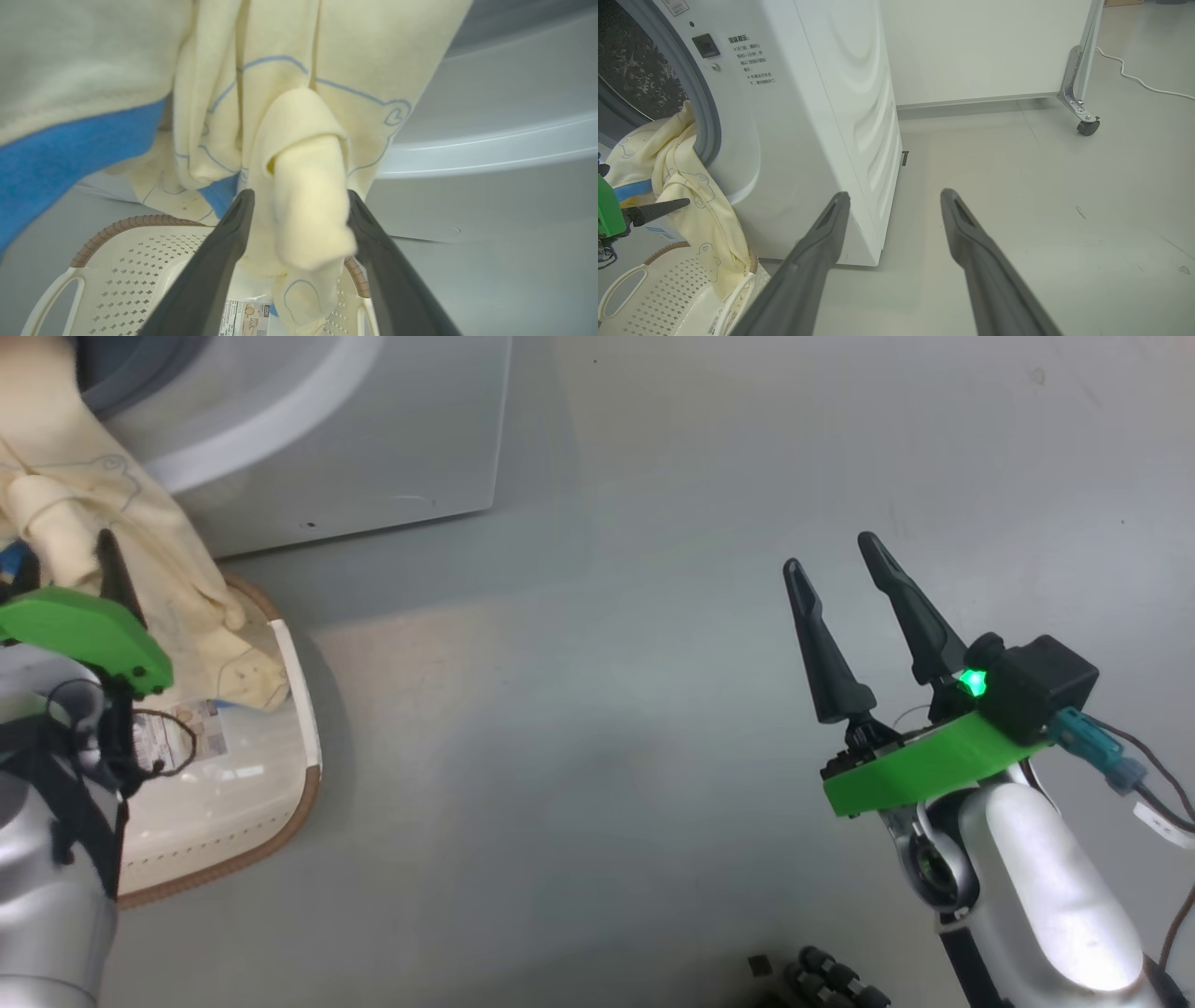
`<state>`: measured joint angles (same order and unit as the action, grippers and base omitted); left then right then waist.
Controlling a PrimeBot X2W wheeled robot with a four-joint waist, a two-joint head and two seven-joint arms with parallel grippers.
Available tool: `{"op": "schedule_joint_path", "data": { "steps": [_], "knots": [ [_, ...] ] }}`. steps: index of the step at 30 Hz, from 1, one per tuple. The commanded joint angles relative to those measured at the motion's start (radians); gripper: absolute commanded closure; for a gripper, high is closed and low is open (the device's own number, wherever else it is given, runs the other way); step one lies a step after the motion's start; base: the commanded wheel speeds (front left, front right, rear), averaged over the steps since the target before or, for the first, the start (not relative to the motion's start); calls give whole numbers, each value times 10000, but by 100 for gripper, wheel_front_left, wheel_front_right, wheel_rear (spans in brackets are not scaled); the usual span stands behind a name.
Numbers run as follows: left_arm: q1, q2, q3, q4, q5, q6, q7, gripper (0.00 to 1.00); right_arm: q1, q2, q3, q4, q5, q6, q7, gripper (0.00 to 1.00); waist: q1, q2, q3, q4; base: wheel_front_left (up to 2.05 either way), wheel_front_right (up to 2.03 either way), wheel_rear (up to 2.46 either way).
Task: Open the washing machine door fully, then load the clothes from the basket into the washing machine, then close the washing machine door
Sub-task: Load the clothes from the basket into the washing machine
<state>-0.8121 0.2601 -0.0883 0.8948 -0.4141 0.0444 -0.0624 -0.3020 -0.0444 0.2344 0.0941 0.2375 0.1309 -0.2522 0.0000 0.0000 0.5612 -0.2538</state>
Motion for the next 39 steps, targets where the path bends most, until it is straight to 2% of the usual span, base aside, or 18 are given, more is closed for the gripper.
{"op": "schedule_joint_path", "data": {
  "steps": [1, 8, 13, 14, 15, 16, 17, 28, 33, 39],
  "knots": [
    [-319, 624, 335, -12, -35, -7, -87, 0, -172, -58, 203, -412, 112, -2, -92, 0, 0, 0, 190, -172, 0, 0, 0],
    [-1347, 1110, 322, 1000, 154, 424, -153, 0, -269, -58, 287, -559, 300, -2, -93, 0, 0, 0, 497, -389, 0, 0, 0],
    [-1876, 1300, 201, 1549, 273, 552, -151, 0, -321, -58, 340, -575, 399, -2, -94, 0, 0, 0, 618, -480, 0, 0, 0],
    [-1958, 1318, 198, 1673, 263, 578, -100, 6, -333, -58, 345, -573, 436, -2, -94, 0, 0, 0, 633, -493, 0, 0, 0],
    [-2038, 1329, 192, 1783, 250, 577, -51, 6, -347, -58, 349, -574, 466, -2, -94, 0, 0, 0, 647, -503, 0, 0, 0],
    [-2123, 1346, 182, 1862, 241, 558, -40, 76, -362, -58, 349, -576, 483, -2, -94, 0, 0, 0, 664, -509, 0, 0, 0],
    [-2190, 1338, 169, 1944, 227, 548, -1, 100, -375, -58, 344, -575, 497, -2, -94, 0, 0, 0, 668, -508, 0, 0, 0],
    [-2417, 1277, -56, 2368, 109, 167, 439, 100, -343, -58, 258, -528, 498, -2, -95, 0, 0, 0, 535, -295, 0, 0, 0],
    [-2407, 1296, -274, 2110, 81, -277, 1057, 100, -223, -58, 117, -536, 403, -2, -95, 0, 0, 0, 381, -93, 0, 0, 0],
    [-2359, 1627, -552, 1091, 88, -798, 2092, 100, -99, -58, -17, -575, 322, -2, -95, 0, 0, 0, 249, 142, 0, 0, 0]
  ]
}}
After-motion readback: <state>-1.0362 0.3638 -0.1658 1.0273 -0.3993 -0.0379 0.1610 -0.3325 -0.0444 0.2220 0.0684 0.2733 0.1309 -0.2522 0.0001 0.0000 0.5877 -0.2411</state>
